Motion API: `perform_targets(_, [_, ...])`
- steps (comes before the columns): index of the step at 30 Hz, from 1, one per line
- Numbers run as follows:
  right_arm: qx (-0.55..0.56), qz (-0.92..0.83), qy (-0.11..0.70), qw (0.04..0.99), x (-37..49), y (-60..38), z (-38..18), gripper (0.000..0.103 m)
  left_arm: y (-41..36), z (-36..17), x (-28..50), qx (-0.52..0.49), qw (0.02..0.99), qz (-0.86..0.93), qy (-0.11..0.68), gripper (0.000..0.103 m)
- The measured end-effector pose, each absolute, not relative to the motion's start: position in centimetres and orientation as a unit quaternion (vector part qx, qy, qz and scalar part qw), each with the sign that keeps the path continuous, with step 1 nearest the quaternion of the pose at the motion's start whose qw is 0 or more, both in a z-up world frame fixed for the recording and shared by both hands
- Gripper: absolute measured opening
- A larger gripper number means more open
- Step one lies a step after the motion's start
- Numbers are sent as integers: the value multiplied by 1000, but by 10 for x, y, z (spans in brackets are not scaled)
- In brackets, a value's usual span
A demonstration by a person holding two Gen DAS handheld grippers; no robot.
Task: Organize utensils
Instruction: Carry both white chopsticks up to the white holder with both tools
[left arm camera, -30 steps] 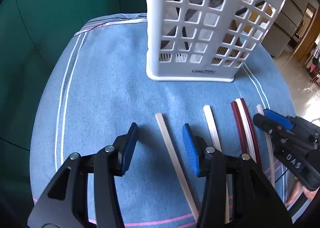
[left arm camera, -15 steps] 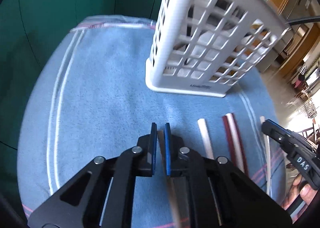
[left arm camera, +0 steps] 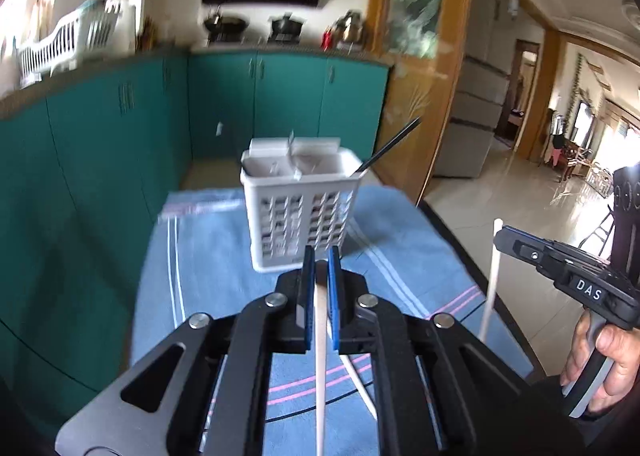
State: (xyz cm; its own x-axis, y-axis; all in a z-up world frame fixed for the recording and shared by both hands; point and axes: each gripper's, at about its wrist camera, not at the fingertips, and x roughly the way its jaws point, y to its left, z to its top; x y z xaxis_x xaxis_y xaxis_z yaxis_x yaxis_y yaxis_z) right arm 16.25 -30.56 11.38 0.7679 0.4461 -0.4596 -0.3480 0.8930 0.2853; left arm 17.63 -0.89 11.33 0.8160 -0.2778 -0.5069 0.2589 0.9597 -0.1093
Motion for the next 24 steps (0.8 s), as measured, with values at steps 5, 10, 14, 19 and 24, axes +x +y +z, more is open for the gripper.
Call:
perform_targets(5, [86, 217, 234, 944, 142, -300, 140, 6, -18, 150, 135, -6, 963, -156, 222, 6])
perform_targets(10, [65, 217, 224, 948, 149, -280, 164, 6, -23, 182, 119, 5, 970, -153, 188, 6])
perform_targets(14, [43, 212, 229, 949, 161, -265, 178, 6, -13, 204, 119, -7, 974, -148, 169, 6])
perform_targets(19, [27, 202, 242, 949, 170, -259, 179, 6, 2, 195, 124, -19, 974, -147, 173, 6])
perform_targets(24, [19, 197, 251, 948, 172, -252, 173, 6, 5, 178, 142, -16, 968, -150, 201, 6])
